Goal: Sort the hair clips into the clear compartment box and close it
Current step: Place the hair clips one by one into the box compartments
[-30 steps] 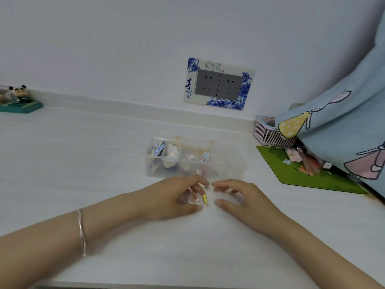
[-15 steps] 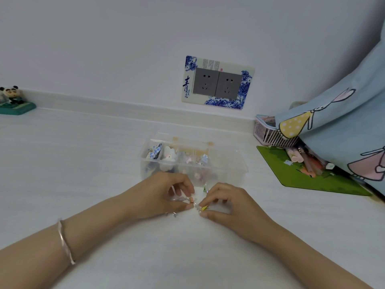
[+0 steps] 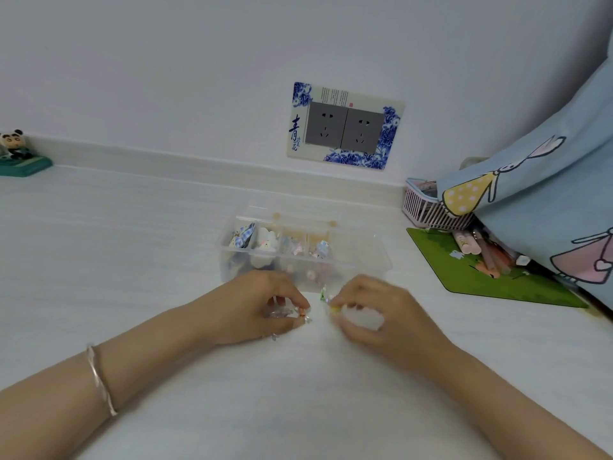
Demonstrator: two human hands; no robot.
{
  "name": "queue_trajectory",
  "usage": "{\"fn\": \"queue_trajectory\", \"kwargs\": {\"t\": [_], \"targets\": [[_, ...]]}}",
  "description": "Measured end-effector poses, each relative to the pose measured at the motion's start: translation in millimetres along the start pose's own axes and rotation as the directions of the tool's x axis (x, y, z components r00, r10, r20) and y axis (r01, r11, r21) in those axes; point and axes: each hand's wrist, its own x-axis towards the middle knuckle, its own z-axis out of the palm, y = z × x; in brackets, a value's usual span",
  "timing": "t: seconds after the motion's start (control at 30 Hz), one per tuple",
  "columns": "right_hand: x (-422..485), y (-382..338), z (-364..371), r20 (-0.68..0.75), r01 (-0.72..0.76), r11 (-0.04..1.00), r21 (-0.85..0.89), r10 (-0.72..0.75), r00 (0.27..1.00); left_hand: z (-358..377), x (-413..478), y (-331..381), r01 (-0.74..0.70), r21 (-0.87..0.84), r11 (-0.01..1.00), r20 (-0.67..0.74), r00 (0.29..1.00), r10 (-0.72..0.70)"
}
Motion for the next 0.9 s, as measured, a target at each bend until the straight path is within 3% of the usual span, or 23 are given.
{"fn": "queue_trajectory", "kwargs": {"t": [0.07, 0.13, 0.27, 0.4, 0.53, 0.63, 0.7, 0.77, 0.83, 0.9], "targets": [[14.7, 4.3, -13.0, -0.170, -0.023, 0.998, 0.065, 0.034, 0.985, 0.6, -0.3, -0.1, 0.010, -0.021, 1.000, -0.016, 1.000, -0.011], [32.5, 13.8, -25.5, -0.252, -0.070, 0.998, 0.007, 0.069, 0.965, 1.3, 0.3, 0.5, 0.017, -0.039, 0.999, -0.026, 1.000, -0.018], [48.3, 30.4, -23.3, -0.116, -0.198, 0.979, -0.058, 0.190, 0.975, 3.2, -0.4, 0.1, 0.021, -0.080, 0.997, -0.043, 0.999, -0.025], [45.1, 37.1, -18.0, -0.088, -0.194, 0.968, -0.157, 0.182, 0.979, 3.5, -1.1, -1.7, 0.025, -0.087, 0.996, -0.049, 0.998, -0.029], [31.0, 26.2, -16.7, -0.153, 0.044, 0.936, -0.349, -0.103, 0.983, 2.5, -0.9, -5.1, 0.019, -0.092, 0.996, -0.040, 0.999, -0.023], [15.5, 17.5, -8.1, 0.009, 0.293, 0.830, -0.474, -0.329, 0.944, 2.6, -1.3, -6.0, 0.005, -0.089, 0.996, -0.035, 0.999, -0.008], [9.8, 15.2, -2.7, 0.129, 0.306, 0.814, -0.493, -0.280, 0.951, 2.9, -0.8, -6.6, 0.010, -0.088, 0.996, -0.034, 0.999, -0.013], [9.8, 12.2, 2.0, 0.198, 0.204, 0.848, -0.489, -0.120, 0.973, 3.4, -0.4, -7.6, 0.016, -0.092, 0.996, -0.035, 0.999, -0.019], [11.5, 14.7, 7.4, 0.223, 0.115, 0.858, -0.501, -0.001, 0.975, 4.4, 0.0, -8.3, 0.016, -0.083, 0.996, -0.037, 0.999, -0.019], [11.5, 15.8, 11.6, 0.197, 0.085, 0.871, -0.484, 0.014, 0.980, 5.3, 0.4, -8.5, 0.011, -0.075, 0.997, -0.039, 0.999, -0.014]]}}
